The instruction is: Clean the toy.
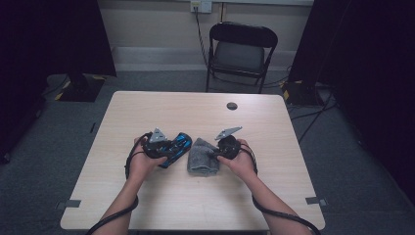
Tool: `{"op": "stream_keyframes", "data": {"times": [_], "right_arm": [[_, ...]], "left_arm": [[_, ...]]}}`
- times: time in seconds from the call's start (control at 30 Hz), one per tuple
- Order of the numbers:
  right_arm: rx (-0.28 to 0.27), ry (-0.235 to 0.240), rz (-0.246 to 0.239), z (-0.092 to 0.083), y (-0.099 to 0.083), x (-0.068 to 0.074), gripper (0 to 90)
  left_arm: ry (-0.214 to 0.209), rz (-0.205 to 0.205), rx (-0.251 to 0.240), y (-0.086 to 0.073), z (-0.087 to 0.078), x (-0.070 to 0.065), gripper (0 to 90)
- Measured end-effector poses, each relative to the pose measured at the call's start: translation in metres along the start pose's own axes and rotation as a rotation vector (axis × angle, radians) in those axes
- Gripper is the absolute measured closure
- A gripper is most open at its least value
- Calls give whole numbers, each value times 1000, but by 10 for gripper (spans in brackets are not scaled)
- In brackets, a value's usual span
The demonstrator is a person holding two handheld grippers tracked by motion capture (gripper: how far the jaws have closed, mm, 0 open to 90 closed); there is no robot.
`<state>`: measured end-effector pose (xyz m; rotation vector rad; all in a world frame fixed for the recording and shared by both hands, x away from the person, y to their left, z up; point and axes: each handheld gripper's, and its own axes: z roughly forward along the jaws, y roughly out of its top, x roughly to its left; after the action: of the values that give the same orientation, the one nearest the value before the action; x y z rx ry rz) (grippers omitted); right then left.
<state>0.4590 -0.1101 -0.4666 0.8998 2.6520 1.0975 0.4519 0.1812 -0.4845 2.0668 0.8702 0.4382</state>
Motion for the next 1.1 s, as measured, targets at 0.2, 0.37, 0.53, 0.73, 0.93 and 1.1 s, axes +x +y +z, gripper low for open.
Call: {"op": "stream_keyframes", "data": {"times": [0.2, 0.37, 0.53, 0.73, 0.93, 1.1], "right_arm": [[-1, 35, -35, -5, -5, 17, 761], [6, 36, -29, -4, -11, 23, 760], [7, 19, -22, -5, -12, 21, 758], [11, 1, -9, -9, -13, 19, 756], [23, -33, -11, -9, -15, 17, 752], [28, -43, -7, -9, -17, 16, 743]], "left_arm": [[4, -7, 0, 1, 1, 0, 516], [9, -17, 12, 3, 2, -1, 514], [15, -25, 21, 5, 2, -1, 512], [22, -35, 26, 6, 3, -3, 500], [33, -26, 39, 6, 4, -7, 389], [40, -32, 44, 9, 2, -9, 333]]}}
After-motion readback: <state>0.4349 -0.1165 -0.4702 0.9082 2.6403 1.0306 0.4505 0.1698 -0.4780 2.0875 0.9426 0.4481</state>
